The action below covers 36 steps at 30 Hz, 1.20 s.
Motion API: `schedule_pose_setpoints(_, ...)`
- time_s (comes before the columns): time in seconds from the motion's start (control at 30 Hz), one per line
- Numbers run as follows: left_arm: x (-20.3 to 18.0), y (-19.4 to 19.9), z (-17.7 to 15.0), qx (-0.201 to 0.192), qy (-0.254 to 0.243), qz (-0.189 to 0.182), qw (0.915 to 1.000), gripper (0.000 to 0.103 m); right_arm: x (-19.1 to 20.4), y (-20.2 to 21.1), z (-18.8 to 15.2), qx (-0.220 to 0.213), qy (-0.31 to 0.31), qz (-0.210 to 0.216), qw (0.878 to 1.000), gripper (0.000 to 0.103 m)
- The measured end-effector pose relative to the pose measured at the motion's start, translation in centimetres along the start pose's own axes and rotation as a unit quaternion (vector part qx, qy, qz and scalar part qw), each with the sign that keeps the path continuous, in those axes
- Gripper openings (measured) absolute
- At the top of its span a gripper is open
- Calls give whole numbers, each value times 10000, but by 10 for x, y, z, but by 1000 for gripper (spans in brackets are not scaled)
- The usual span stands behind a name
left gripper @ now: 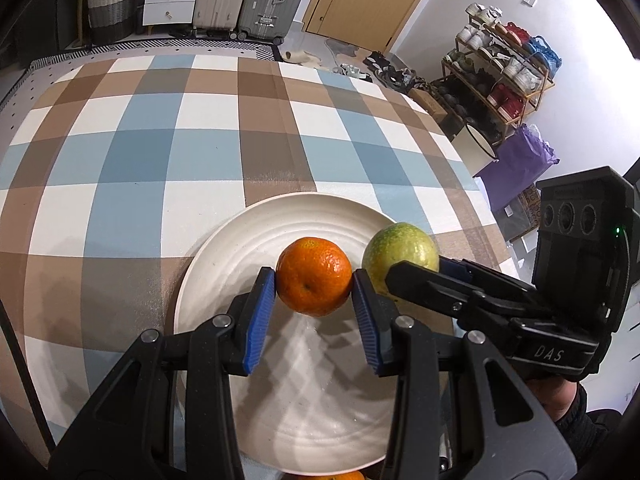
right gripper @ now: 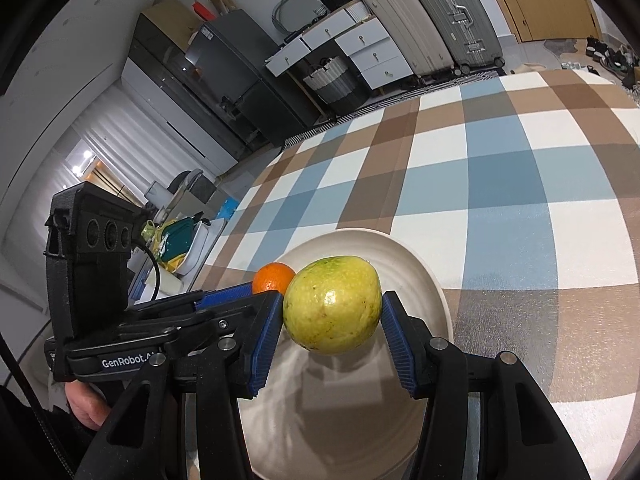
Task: Organize fruits
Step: 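Lower both fruits onto the white plate and open both grippers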
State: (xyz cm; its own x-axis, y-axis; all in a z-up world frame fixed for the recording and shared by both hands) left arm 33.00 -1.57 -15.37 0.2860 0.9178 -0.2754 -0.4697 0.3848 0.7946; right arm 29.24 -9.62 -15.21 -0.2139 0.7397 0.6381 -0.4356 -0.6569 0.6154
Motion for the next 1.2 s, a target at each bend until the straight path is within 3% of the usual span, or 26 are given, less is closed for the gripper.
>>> schedule_pose_setpoints(0.53,-6,1,9,-69,3,-99,9999,36,-2,-4,6,-83,122,-123,9998,54)
schedule_pose_setpoints(0.9,-10,38,2,-301,-30,62,9995,36,14,35,11,-509,223,-136,9984,54)
schedule_pose_setpoints(1.03,-14,56,-3,-413,-83,136,9990,37,24,49,10,-664,332,-174,9971,61)
schedule_pose_setpoints(1.2,-19,80,-11,-562,-166,248,9980,37,42,69,5,-844,487,-152,9951,62)
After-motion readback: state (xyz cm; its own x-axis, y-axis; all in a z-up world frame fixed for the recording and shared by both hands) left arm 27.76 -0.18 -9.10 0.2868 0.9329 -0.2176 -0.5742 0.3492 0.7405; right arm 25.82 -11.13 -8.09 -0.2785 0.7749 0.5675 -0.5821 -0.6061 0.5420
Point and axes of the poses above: each gripper's, at about its wrist camera, not at the fingertips, and y roughly against the way its jaws point, x to its left, z to its top, the point moved 9 cm from there along -y, roughly the way its jaws point, and after that the axes turned 8 degrees about -y, right-handed, at the moved point
